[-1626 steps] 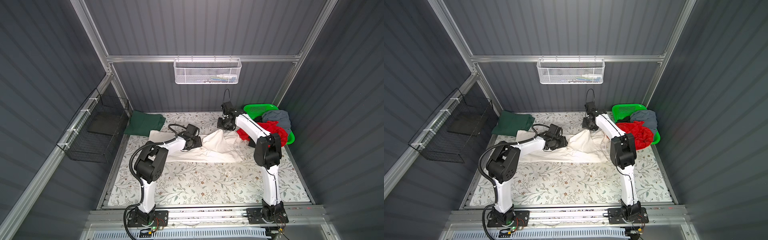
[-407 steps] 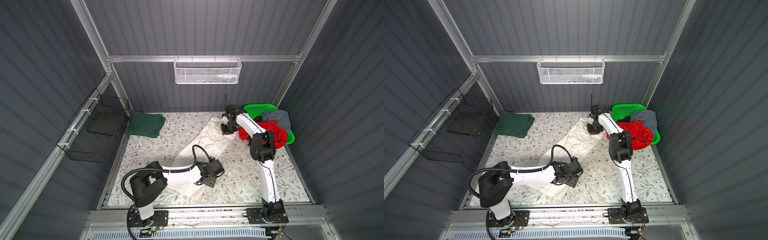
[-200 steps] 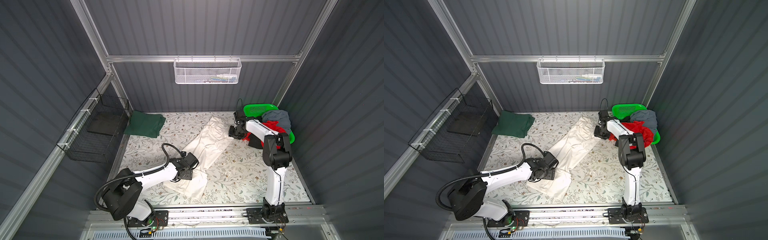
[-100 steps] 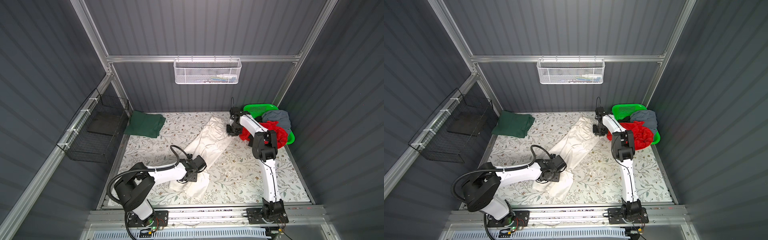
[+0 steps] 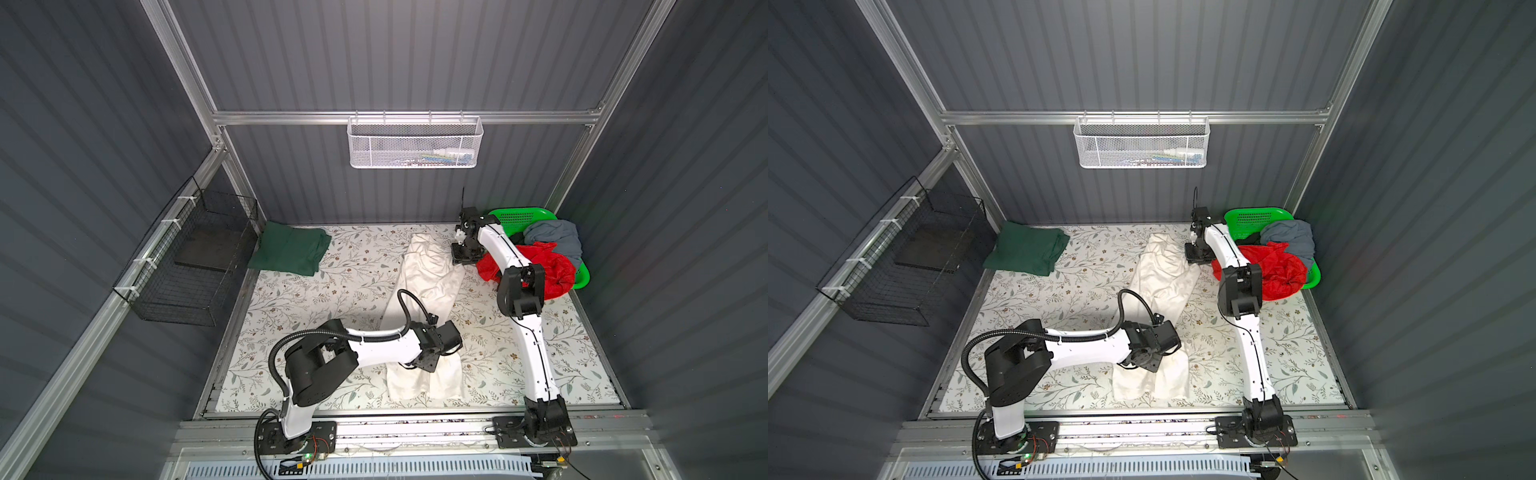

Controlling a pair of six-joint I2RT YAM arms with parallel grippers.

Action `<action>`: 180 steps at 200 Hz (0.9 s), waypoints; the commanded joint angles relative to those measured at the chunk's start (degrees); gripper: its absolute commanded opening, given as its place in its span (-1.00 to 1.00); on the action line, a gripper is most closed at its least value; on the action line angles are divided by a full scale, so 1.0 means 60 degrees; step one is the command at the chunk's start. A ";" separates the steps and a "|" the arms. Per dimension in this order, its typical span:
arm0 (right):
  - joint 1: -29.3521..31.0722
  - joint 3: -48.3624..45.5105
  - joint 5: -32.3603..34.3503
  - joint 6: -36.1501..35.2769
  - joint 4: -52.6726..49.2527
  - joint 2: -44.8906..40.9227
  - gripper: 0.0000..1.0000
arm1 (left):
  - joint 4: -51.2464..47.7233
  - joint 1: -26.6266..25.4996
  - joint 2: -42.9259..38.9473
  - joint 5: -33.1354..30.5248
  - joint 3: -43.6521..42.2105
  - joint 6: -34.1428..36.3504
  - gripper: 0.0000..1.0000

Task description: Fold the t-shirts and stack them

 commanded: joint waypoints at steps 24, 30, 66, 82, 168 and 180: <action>-0.0072 -0.0204 -0.0451 0.0003 0.0136 -0.1000 0.73 | -0.0923 0.0045 -0.1104 -0.0516 -0.0653 -0.0026 0.40; -0.0073 -0.0454 -0.0412 0.0135 0.0308 -0.1289 0.83 | -0.1026 0.0178 -0.1311 -0.0592 -0.0617 0.0014 0.44; -0.0284 -0.3624 -0.0285 0.1582 0.2303 -0.3767 0.98 | -0.0059 0.2006 -0.2806 -0.0189 -0.0809 0.0501 0.54; -0.0386 -0.5365 -0.0332 0.2323 0.3340 -0.4906 0.98 | 0.0726 0.2707 -0.3026 -0.0074 -0.0608 0.1135 0.60; -0.0141 -1.2534 -0.0825 0.4008 0.5564 -0.9597 0.98 | 0.2226 0.5338 0.1688 0.2795 0.4018 0.2876 0.66; -0.0047 -1.3224 -0.0744 0.4072 0.5645 -1.0148 0.98 | 0.1907 0.5489 0.2294 0.2697 0.4785 0.2865 0.63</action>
